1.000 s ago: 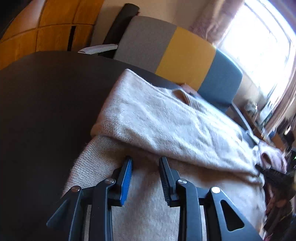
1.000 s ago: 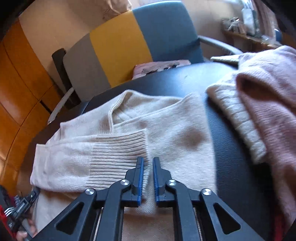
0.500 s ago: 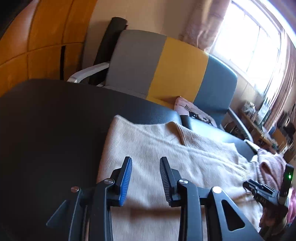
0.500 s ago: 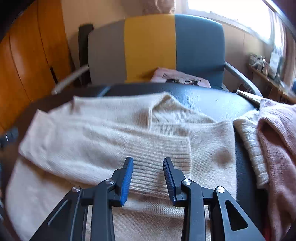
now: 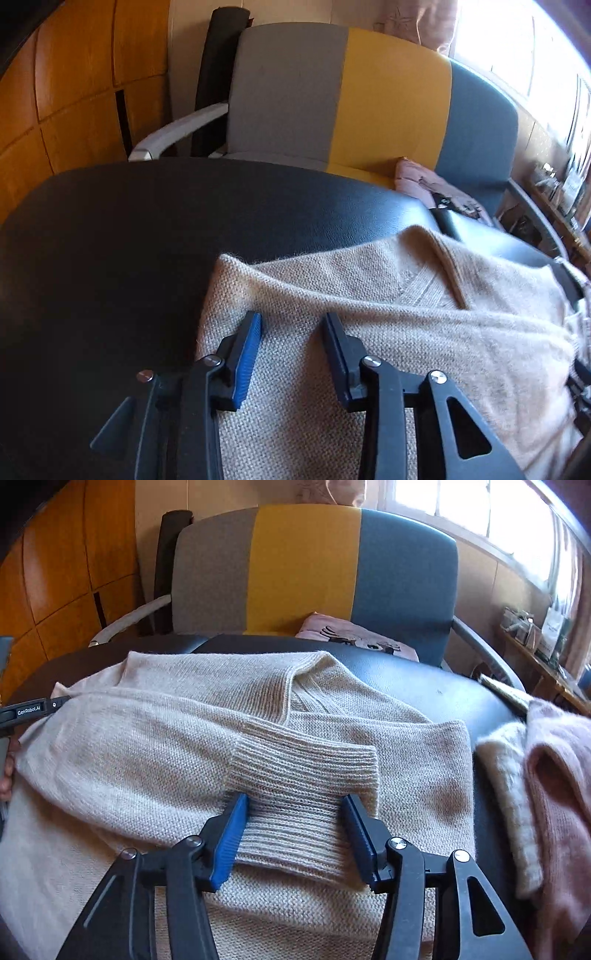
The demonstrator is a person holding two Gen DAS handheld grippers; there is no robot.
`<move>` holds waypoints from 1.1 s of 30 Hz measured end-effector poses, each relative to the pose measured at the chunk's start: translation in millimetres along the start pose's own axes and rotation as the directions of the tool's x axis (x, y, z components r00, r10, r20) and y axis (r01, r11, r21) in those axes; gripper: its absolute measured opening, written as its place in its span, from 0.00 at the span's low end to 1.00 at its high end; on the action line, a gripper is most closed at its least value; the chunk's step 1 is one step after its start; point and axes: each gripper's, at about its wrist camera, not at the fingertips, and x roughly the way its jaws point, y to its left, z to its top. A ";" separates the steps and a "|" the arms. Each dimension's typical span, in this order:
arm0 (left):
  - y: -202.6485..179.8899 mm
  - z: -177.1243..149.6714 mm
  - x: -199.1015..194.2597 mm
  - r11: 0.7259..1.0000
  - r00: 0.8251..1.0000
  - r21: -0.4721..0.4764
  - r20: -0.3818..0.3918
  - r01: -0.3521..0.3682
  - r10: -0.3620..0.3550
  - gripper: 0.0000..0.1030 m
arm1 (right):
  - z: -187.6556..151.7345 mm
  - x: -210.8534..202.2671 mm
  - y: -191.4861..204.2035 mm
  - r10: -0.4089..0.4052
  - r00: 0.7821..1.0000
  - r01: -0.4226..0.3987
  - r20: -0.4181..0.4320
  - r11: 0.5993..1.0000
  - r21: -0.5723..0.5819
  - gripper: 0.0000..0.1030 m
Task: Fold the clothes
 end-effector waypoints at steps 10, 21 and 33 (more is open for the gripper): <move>-8.2 47.3 39.4 0.995 0.996 0.048 0.016 -0.093 0.092 0.38 | 41.1 40.3 -2.8 0.021 0.999 -0.021 0.027 1.000 -0.011 0.56; 28.9 25.8 -9.7 0.992 1.000 -0.122 0.005 -0.023 0.024 0.41 | 29.8 7.2 -28.4 0.120 0.992 -0.122 0.024 0.986 0.110 0.59; 73.5 -100.7 -106.1 0.983 0.992 -0.156 -0.063 0.097 -0.108 0.41 | -30.4 -56.5 -83.0 0.205 0.979 -0.197 0.005 0.933 0.300 0.75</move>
